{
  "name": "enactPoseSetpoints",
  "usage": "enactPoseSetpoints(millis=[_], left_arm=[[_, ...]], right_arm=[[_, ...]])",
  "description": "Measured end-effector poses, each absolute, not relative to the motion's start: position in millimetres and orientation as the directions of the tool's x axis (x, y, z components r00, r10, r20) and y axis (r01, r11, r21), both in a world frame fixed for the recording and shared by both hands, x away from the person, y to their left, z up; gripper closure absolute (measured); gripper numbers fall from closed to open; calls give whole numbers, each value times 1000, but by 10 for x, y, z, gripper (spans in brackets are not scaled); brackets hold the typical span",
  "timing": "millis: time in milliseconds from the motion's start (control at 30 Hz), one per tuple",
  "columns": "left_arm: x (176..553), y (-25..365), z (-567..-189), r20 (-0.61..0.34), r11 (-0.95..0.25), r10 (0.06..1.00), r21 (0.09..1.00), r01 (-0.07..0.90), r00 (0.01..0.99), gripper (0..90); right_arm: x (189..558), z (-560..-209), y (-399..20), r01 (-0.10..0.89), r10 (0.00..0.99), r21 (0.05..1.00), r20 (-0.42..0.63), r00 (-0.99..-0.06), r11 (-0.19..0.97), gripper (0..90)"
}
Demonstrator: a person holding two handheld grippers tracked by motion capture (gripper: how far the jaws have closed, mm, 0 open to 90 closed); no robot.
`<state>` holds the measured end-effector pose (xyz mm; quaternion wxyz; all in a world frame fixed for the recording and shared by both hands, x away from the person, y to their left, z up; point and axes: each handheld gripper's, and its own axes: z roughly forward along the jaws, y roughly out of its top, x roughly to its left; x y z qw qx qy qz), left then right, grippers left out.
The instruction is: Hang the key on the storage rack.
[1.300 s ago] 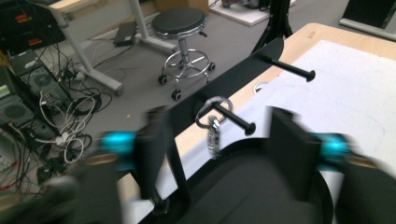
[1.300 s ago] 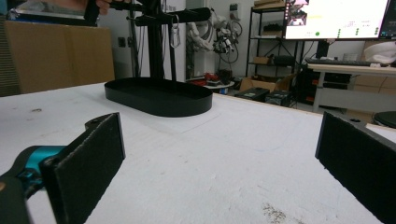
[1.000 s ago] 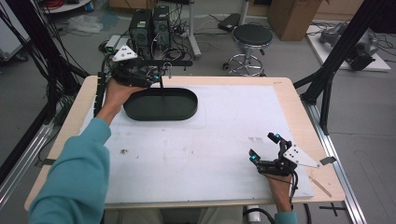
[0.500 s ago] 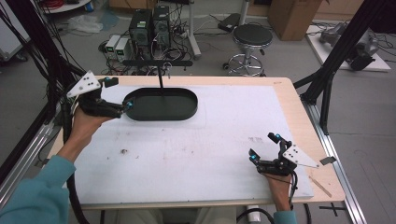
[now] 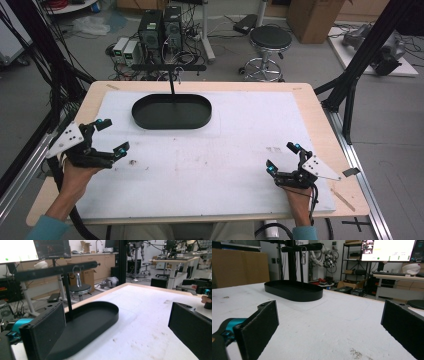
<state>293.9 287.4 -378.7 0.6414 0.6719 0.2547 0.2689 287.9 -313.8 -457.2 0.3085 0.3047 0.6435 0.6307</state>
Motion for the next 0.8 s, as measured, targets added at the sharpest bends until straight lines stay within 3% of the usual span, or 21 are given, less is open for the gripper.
enactPoseSetpoints(millis=[267, 500, 800], left_arm=[[2812, 2863, -4274, 18, -28, 696, 1000, 3, 718, 17], [2747, 2942, -4550, -37, 57, 696, 998, -4, 717, 17], [2723, 2920, -4578, -5, 28, 726, 999, -22, 688, 17]], right_arm=[[2881, -4572, -3137, 2, 781, 1000, -14, -625, 19, 6], [2879, -4572, -3136, 5, 778, 1000, -15, -628, 23, 6], [2879, -4570, -3120, -3, 778, 999, -35, -627, 43, 6]])
